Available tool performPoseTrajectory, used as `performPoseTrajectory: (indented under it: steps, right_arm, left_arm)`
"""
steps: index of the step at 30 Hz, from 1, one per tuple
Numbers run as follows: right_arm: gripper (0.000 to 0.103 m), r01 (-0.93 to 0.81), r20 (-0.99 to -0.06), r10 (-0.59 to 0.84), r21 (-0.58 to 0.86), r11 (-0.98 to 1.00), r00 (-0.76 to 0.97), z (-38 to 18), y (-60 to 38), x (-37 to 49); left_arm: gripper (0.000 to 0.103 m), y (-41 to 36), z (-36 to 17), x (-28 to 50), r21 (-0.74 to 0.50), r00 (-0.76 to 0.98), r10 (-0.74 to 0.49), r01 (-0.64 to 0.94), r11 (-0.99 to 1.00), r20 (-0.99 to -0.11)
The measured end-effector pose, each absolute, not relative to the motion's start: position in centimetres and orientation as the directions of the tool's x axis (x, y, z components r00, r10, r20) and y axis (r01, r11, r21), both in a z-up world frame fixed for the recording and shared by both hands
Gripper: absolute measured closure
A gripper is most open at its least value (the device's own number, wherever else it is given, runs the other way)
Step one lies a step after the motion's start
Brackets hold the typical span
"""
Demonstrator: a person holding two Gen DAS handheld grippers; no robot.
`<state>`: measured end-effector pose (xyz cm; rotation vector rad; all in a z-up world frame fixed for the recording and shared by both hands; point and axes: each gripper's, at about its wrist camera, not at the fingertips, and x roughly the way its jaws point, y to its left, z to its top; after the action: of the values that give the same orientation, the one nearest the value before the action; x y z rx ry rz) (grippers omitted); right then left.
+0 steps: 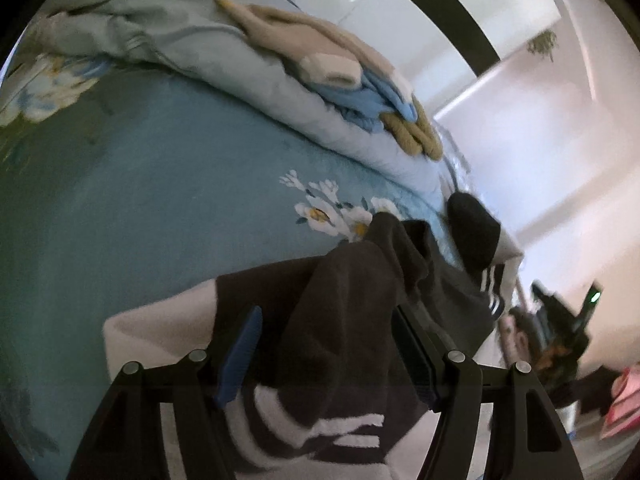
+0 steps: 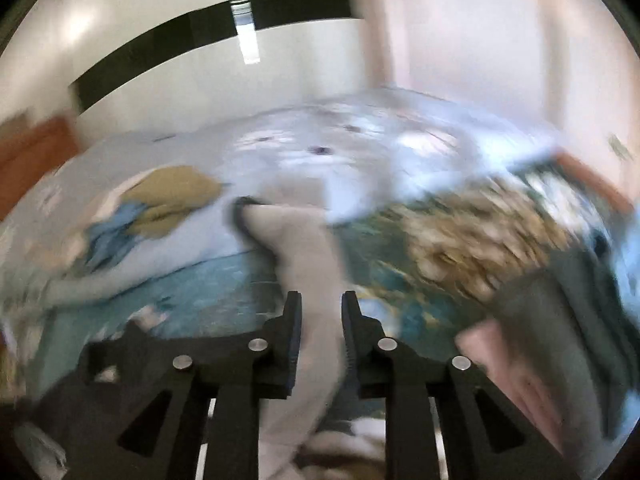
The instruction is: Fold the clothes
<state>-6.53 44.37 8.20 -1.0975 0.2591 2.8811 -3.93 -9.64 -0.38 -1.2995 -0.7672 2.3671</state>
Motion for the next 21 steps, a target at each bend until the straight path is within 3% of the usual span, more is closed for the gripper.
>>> performPoseTrajectory:
  steps: [2,5,8,15,21]
  right_arm:
    - [0.063,0.081,-0.702,-0.16,0.145,-0.986,-0.694,7.8,41.3,-8.3]
    - [0.06,0.272,-0.781,-0.296,0.167,-0.948,-0.551,4.8,36.9,-11.6]
    - [0.051,0.356,-0.847,-0.305,0.15,-0.922,-0.435,1.7,34.0,-14.5]
    - [0.032,0.468,-0.882,-0.308,0.116,-0.876,-0.356,-1.4,31.8,-18.1]
    - [0.032,0.488,-0.894,-0.3,0.109,-0.866,-0.332,-2.6,30.7,-19.1]
  left_arm:
    - [0.032,-8.7,-0.9,-4.8,-0.582,-0.503,0.521,-0.043,-0.812,-0.69]
    - [0.032,-7.3,-1.8,-5.8,-0.583,-0.464,0.54,-0.059,-0.81,-0.703]
    - [0.032,-6.4,-2.4,-6.4,-0.558,-0.43,0.53,-0.071,-0.827,-0.73]
    - [0.032,-6.0,-3.5,-7.0,-0.572,-0.378,0.558,-0.087,-0.816,-0.738]
    - [0.035,-5.0,-2.9,-5.9,-0.543,-0.396,0.548,-0.137,-0.828,-0.737]
